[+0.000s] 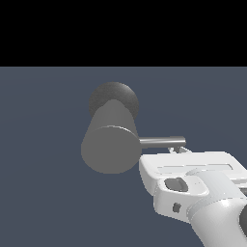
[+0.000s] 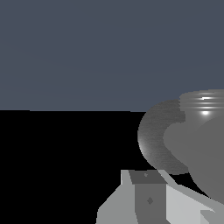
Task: Turn on the faucet by rotating a designated handle.
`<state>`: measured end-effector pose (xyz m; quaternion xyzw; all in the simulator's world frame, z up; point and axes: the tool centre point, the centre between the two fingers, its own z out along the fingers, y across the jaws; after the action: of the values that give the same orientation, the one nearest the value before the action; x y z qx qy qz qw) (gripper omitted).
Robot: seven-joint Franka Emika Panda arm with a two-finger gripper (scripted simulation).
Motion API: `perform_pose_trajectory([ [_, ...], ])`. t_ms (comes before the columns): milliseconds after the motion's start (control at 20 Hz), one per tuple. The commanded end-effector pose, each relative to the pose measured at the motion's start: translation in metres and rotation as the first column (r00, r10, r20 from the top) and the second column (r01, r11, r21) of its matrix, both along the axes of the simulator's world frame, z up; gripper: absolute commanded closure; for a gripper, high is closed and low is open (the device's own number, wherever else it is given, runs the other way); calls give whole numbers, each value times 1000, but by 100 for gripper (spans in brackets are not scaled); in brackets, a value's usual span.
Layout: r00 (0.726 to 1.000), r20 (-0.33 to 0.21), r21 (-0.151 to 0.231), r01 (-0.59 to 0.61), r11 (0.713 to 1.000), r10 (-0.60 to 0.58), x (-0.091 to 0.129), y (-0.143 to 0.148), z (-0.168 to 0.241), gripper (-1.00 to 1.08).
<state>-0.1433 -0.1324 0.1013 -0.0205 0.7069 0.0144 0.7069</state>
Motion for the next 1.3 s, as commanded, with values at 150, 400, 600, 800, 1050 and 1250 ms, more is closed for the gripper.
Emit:
perform_pose_trajectory([
  [150, 1000, 0, 0, -1, 1000, 1, 0, -1, 18, 108],
  [400, 1000, 0, 0, -1, 1000, 1, 0, -2, 33, 108],
  [600, 1000, -27, -1, 4, 1000, -4, 0, -8, 23, 108],
  [800, 1000, -22, -1, 3, 1000, -3, 0, -4, 36, 108],
  [1050, 1000, -17, 0, 2, 1000, -2, 0, 2, 52, 108],
  [1250, 1000, -13, 0, 1, 1000, -1, 0, 5, 65, 108],
])
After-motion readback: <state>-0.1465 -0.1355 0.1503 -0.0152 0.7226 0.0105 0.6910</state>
